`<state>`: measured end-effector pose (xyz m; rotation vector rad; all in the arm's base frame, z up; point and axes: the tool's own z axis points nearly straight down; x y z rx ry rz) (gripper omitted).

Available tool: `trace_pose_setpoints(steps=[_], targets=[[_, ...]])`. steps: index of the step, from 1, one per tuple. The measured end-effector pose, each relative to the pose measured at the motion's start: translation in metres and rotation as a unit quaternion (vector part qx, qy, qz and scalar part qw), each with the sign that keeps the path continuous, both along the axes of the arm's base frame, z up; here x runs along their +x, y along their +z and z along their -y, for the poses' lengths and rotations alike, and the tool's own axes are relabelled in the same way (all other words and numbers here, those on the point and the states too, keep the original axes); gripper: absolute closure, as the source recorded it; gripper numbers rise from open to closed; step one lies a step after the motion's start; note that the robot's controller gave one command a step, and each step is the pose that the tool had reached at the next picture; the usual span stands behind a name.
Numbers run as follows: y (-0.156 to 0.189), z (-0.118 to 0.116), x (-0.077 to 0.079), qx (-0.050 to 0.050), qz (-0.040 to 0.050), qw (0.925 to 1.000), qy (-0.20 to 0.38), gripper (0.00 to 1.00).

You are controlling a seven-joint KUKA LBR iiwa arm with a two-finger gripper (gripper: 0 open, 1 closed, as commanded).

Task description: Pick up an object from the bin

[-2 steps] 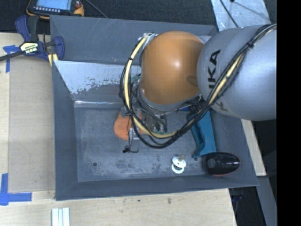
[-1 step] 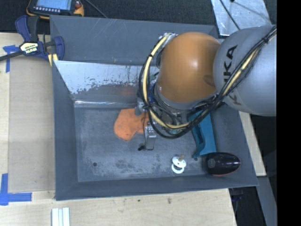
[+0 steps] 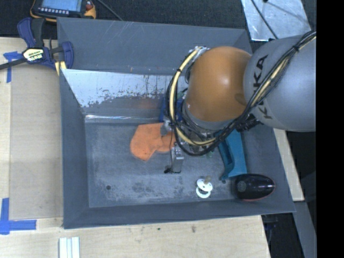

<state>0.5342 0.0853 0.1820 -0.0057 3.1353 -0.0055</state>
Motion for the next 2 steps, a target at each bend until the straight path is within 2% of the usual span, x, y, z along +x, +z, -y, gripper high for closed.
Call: trace_pose_setpoints(steps=[1,2], targets=[[-0.020,-0.024,0.021,0.002,-0.0030,0.9997,-0.024,0.00],[-0.051,-0.001,0.010,0.003,-0.0008,0.9997,-0.026,0.00]])
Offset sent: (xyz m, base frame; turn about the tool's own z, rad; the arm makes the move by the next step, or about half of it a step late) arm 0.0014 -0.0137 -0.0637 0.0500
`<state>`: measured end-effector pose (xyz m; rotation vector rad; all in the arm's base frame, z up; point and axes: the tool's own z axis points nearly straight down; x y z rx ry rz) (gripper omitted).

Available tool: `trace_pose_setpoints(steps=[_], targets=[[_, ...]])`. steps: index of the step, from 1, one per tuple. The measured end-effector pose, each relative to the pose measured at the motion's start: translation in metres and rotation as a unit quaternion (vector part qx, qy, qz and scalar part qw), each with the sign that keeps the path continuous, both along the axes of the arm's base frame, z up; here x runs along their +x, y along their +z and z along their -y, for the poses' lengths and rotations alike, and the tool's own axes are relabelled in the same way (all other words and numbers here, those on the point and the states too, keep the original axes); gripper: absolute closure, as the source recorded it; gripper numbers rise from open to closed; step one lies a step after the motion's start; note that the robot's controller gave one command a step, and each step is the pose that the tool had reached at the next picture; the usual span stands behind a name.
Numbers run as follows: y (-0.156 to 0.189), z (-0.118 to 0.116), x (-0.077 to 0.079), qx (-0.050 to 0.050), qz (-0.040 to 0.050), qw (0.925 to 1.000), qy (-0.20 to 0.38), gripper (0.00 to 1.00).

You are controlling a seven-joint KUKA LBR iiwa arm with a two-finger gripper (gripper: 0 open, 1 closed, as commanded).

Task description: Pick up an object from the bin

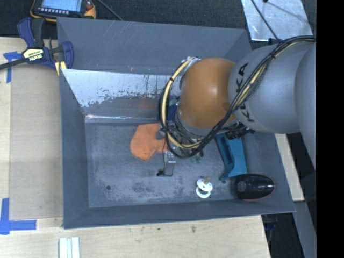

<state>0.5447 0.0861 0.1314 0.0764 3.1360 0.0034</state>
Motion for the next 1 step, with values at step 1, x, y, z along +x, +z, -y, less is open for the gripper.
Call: trace_pose_setpoints(steps=[1], targets=[[-0.0147,-0.0028,0.0336,-0.002,-0.0020,0.9989,-0.048,0.00]])
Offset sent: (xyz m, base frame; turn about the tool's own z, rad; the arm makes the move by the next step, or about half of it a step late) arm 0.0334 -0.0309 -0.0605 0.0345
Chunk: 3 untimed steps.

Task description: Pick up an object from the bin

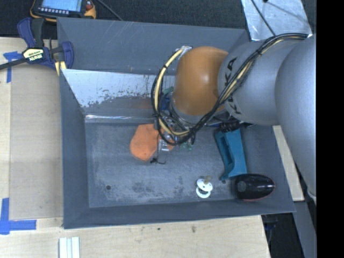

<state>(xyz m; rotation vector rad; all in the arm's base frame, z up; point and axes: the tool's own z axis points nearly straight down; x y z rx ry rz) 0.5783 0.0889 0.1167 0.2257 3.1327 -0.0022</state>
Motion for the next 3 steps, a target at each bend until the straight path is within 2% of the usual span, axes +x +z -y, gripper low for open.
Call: trace_pose_setpoints(steps=[1,2,3], targets=[[-0.023,0.011,0.014,0.002,0.0042,1.0000,-0.006,0.00],[-0.027,-0.004,0.027,0.000,0.0006,0.9998,0.021,0.00],[-0.039,0.000,0.026,0.001,0.0022,1.0000,0.000,1.00]])
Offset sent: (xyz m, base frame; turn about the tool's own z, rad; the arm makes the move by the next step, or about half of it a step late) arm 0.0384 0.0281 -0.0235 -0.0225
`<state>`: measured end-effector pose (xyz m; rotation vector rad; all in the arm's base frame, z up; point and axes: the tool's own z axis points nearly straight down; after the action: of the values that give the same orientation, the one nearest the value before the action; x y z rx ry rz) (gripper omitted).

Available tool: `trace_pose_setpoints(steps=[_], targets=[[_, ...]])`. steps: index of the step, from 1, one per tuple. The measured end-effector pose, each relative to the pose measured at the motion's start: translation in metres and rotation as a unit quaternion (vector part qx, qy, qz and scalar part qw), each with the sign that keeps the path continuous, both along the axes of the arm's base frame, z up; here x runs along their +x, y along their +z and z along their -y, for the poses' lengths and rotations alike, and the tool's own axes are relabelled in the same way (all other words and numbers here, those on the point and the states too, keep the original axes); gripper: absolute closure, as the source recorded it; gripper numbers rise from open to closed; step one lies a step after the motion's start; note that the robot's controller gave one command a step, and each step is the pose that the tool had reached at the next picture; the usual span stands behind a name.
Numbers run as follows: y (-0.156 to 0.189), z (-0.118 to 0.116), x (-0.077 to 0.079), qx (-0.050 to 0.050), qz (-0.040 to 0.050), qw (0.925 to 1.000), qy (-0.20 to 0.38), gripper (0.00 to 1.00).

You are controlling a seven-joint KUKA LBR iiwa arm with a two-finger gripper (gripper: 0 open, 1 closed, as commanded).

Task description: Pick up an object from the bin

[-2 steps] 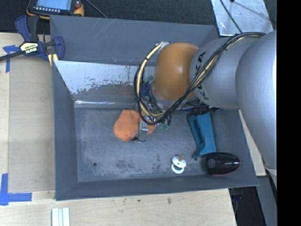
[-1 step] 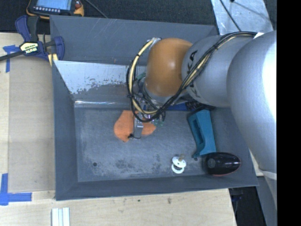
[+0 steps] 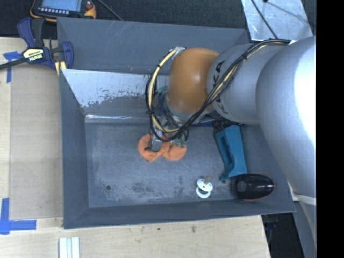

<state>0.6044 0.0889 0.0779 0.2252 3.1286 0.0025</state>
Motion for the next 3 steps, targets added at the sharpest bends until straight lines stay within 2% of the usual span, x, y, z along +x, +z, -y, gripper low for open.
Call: trace_pose_setpoints(steps=[1,2,3], targets=[[0.000,0.000,0.000,0.000,0.0000,1.0000,0.000,1.00],[0.026,-0.005,-0.023,-0.001,-0.0031,0.9999,0.010,1.00],[0.053,-0.008,-0.013,0.000,-0.0011,0.9997,0.023,1.00]])
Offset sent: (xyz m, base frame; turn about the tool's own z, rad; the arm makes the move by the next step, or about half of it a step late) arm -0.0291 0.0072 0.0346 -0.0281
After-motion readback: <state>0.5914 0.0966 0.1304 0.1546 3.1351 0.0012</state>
